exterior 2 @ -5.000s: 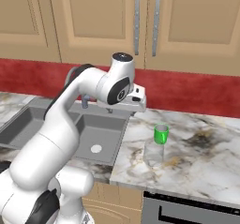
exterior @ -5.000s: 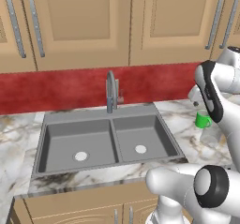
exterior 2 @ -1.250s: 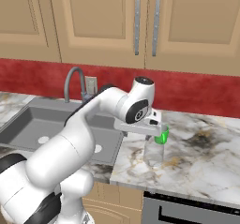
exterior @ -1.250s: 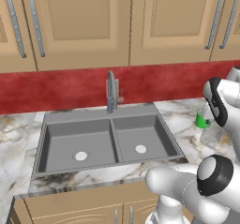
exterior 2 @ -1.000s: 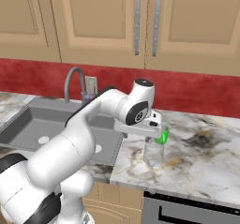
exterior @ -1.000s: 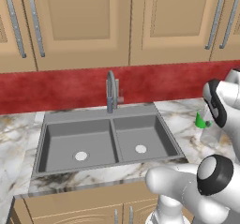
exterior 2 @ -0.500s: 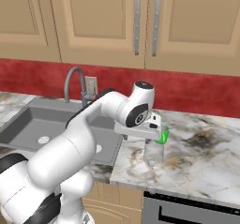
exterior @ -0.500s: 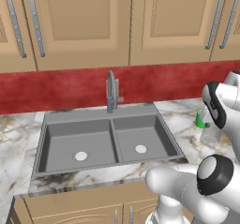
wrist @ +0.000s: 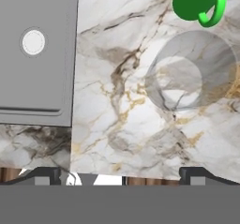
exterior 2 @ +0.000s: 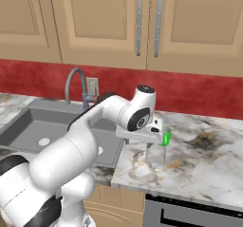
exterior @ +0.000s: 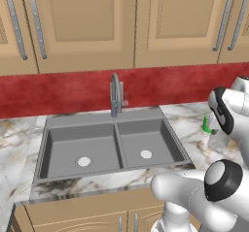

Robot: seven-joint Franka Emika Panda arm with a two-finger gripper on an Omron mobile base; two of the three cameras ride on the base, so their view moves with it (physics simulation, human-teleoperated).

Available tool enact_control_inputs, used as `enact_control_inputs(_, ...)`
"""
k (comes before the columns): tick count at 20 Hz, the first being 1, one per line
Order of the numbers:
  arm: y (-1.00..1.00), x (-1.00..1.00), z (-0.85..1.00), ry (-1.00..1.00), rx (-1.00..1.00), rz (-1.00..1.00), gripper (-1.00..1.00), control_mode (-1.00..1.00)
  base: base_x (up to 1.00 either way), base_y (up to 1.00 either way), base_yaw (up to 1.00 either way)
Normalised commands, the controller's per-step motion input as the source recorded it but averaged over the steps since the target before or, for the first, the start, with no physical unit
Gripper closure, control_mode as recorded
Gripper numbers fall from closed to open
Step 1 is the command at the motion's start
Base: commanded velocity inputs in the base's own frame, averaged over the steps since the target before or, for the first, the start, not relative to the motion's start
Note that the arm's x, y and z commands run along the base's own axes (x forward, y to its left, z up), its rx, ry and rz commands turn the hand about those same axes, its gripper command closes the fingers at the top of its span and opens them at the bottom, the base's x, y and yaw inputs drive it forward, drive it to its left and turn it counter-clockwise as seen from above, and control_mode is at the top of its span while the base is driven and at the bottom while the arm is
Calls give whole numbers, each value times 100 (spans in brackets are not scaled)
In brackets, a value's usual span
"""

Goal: Place the glass cup in the left basin and the mug in the right basin of the sink.

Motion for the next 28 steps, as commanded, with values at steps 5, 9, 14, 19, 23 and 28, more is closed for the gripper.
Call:
enact_control_inputs(5, 0, 15, -13, 8, 0, 0, -100, -100, 0, 0, 0)
enact_control_inputs(9, 0, 16, -11, 9, 0, 0, -100, -100, 0, 0, 0)
enact_control_inputs(14, -1, 9, -10, 9, 0, 0, -100, -100, 0, 0, 0)
enact_control_inputs(19, -5, 7, -11, 8, 0, 0, -100, -100, 0, 0, 0)
enact_control_inputs(23, -7, 4, -11, 3, 1, 0, -100, -100, 0, 0, 0)
enact_control_inputs(28, -9, 1, -8, 0, 2, 0, -100, -100, 0, 0, 0)
